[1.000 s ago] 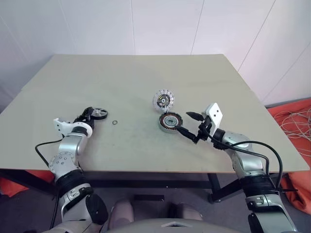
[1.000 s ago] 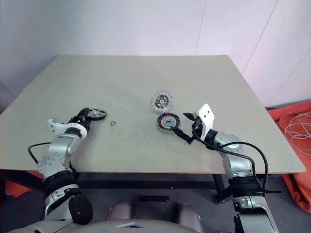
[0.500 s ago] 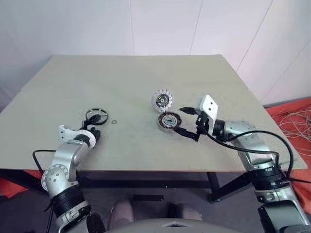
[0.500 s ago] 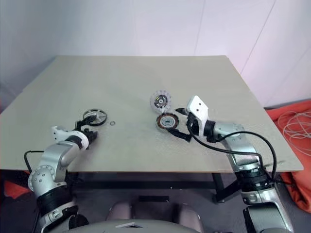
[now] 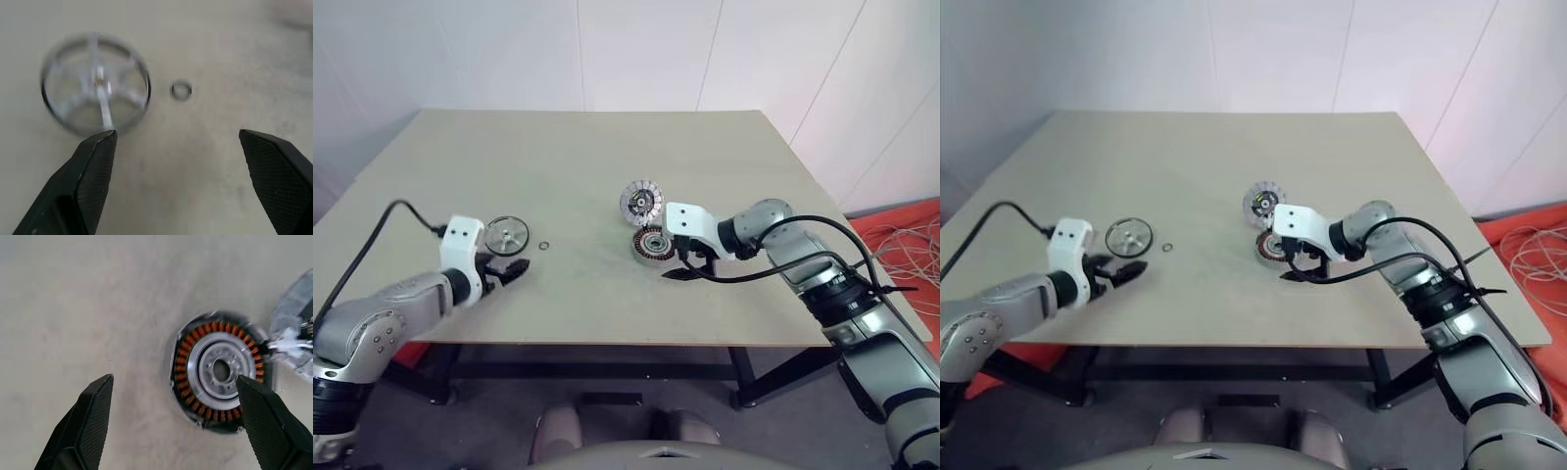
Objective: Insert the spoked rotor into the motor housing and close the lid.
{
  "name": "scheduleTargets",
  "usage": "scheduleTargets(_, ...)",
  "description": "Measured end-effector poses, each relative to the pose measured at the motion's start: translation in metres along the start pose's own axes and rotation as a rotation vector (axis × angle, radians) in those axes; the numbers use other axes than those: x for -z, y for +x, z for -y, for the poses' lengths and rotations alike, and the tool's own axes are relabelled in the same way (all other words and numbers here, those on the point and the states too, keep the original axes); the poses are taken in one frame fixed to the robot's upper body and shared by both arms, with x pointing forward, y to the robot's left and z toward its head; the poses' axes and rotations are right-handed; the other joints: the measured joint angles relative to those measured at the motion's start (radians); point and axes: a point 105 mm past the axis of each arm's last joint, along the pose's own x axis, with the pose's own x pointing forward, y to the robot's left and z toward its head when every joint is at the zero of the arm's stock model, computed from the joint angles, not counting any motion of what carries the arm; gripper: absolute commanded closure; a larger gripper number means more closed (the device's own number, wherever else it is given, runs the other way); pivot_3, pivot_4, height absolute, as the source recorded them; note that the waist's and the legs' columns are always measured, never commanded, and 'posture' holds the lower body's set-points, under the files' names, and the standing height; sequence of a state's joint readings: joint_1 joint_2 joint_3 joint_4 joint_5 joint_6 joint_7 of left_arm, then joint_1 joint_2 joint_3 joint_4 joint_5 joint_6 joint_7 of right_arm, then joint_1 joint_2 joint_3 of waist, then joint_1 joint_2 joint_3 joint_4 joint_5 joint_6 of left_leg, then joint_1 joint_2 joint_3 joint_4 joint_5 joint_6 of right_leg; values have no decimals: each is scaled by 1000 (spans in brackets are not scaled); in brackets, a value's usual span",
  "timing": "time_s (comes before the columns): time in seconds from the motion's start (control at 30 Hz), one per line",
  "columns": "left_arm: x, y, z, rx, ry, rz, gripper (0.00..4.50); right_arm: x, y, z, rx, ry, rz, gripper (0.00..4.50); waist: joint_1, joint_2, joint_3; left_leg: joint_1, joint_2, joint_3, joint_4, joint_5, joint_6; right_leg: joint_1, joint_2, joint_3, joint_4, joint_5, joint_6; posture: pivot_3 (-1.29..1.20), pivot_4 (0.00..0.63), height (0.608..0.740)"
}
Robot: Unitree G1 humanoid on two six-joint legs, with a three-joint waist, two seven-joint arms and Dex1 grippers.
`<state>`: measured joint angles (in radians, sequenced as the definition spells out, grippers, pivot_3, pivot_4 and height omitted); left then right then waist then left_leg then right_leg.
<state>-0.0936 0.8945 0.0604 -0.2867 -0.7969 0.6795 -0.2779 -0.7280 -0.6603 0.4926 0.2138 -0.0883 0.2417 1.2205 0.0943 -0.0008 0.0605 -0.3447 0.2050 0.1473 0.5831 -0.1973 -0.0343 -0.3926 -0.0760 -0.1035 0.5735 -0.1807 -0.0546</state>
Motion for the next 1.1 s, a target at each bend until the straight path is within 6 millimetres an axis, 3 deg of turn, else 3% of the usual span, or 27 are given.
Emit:
scheduleTargets(0.2, -6, -3, 1, 140, 145, 116, 252, 18, 6, -6, -93, -121, -121, 0, -3, 1, 0, 0, -2, 3, 0, 0, -1, -9, 1, 10, 16, 0, -6, 0, 0, 740)
scheduleTargets(0.33, -8, -3, 1, 185, 180, 159, 252, 19, 6, -5, -122, -178, -145, 0, -4, 1, 1, 1, -1, 3, 0, 1, -3, -9, 1, 11, 18, -1, -6, 0, 0, 740)
scheduleTargets(0.47, -6, -2, 4, 221, 164, 170, 225, 15, 12, 0, -127, -239, -158, 930, -7, 1, 1, 3, -1, 5, 1, 2, -4, -9, 1, 14, 18, 0, -7, 0, 0, 740)
scheduleTargets(0.8, -16, 4, 4, 212, 173, 218, 225, 4, 24, 23, -101, -377, -216, 4485, -27, 1, 1, 5, -1, 4, 14, 1, -3, -9, 2, 18, 31, 0, -7, 0, 0, 740)
scheduleTargets(1.1, -11, 5, -4, 172, 171, 203, 225, -7, 36, 19, -136, -376, -200, 4485, -28, 1, 1, 7, 0, 3, 15, 1, -3, -10, 3, 20, 32, -1, -7, 0, 0, 740)
